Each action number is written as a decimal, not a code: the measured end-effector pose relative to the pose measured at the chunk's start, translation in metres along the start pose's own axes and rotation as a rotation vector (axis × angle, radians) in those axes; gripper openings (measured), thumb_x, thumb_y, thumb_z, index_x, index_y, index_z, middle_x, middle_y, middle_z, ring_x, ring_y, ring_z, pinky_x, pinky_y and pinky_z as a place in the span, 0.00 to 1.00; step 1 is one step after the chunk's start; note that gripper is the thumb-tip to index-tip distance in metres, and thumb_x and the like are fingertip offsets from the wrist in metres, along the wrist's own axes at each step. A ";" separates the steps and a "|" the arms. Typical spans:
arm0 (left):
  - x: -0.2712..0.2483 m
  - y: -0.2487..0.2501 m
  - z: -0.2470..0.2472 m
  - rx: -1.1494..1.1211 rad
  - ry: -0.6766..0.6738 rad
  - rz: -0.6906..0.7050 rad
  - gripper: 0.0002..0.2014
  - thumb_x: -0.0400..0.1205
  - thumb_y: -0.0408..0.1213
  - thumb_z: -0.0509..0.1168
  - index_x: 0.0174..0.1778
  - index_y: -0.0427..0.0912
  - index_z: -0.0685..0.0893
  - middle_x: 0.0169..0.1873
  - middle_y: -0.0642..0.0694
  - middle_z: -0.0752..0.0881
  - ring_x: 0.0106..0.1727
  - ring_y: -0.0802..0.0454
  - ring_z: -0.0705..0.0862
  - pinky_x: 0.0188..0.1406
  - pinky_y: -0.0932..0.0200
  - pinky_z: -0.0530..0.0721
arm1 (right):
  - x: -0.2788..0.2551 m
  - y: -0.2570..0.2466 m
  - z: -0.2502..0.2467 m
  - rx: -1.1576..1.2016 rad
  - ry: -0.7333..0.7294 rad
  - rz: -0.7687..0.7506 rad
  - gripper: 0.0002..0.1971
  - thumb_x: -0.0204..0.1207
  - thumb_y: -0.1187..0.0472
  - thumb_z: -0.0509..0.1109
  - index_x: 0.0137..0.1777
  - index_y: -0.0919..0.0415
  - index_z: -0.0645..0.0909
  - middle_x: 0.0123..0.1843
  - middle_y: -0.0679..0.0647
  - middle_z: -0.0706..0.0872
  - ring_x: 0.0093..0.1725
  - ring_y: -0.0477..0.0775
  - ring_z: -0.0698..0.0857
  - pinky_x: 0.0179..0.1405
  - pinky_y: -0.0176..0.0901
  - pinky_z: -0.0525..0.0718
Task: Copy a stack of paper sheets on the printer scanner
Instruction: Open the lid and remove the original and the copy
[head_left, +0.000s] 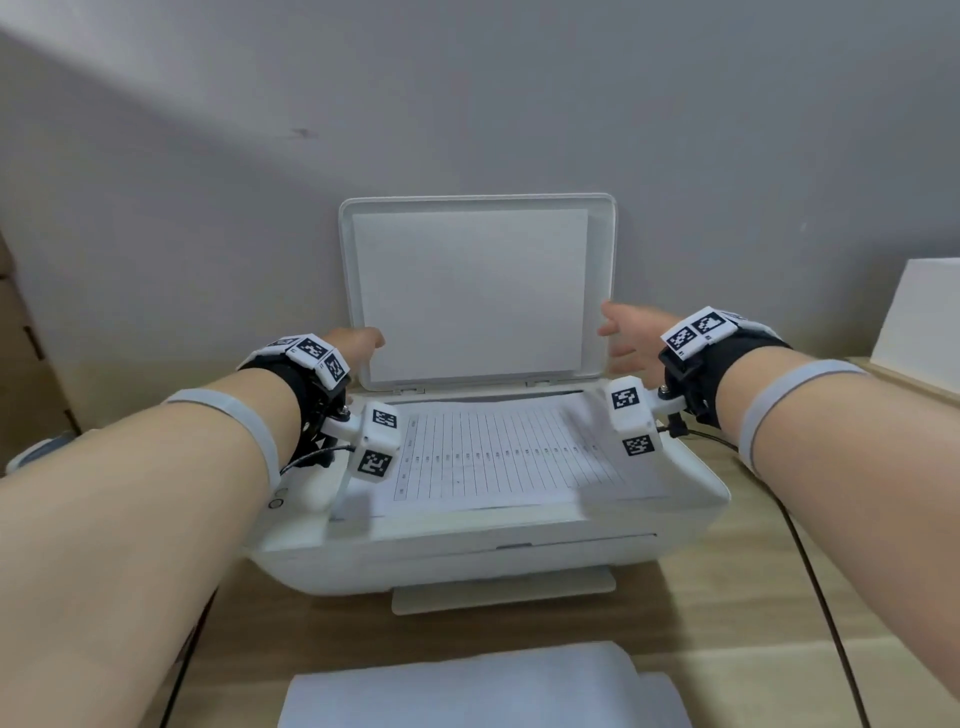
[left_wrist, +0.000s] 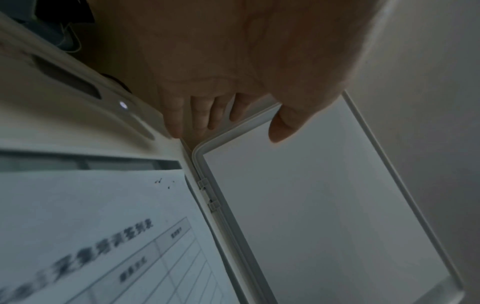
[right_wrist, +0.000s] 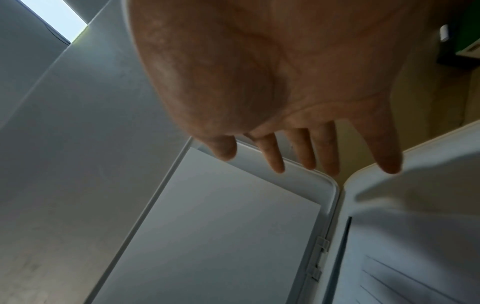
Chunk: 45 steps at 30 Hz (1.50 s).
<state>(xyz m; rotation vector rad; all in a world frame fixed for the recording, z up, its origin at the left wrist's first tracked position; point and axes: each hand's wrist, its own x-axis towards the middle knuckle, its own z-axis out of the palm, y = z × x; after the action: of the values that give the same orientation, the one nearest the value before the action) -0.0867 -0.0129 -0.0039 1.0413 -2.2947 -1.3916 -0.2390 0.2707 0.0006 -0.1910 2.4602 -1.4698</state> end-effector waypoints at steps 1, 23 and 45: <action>-0.008 -0.002 0.001 0.013 -0.029 -0.021 0.25 0.84 0.45 0.62 0.75 0.38 0.70 0.67 0.38 0.77 0.67 0.36 0.79 0.47 0.42 0.81 | -0.010 0.005 0.000 -0.074 -0.037 0.015 0.28 0.86 0.40 0.50 0.74 0.58 0.74 0.71 0.62 0.77 0.69 0.64 0.80 0.57 0.55 0.75; -0.051 -0.033 -0.003 0.306 -0.068 -0.054 0.11 0.83 0.37 0.68 0.39 0.35 0.77 0.20 0.43 0.80 0.18 0.50 0.77 0.21 0.64 0.77 | -0.053 0.034 0.012 -0.329 -0.047 0.072 0.12 0.72 0.50 0.76 0.45 0.57 0.79 0.58 0.61 0.89 0.56 0.59 0.89 0.62 0.58 0.84; -0.154 0.017 0.072 -0.057 -0.347 0.261 0.09 0.82 0.29 0.68 0.58 0.37 0.85 0.52 0.39 0.91 0.50 0.42 0.91 0.54 0.43 0.89 | -0.171 0.091 -0.125 -0.558 0.226 0.073 0.10 0.80 0.65 0.67 0.60 0.60 0.80 0.46 0.57 0.83 0.46 0.61 0.85 0.40 0.44 0.81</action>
<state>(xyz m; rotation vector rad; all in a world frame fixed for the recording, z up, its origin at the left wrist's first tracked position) -0.0246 0.1468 -0.0052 0.4876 -2.4966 -1.6157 -0.1107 0.4620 0.0041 -0.0391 2.9736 -0.7790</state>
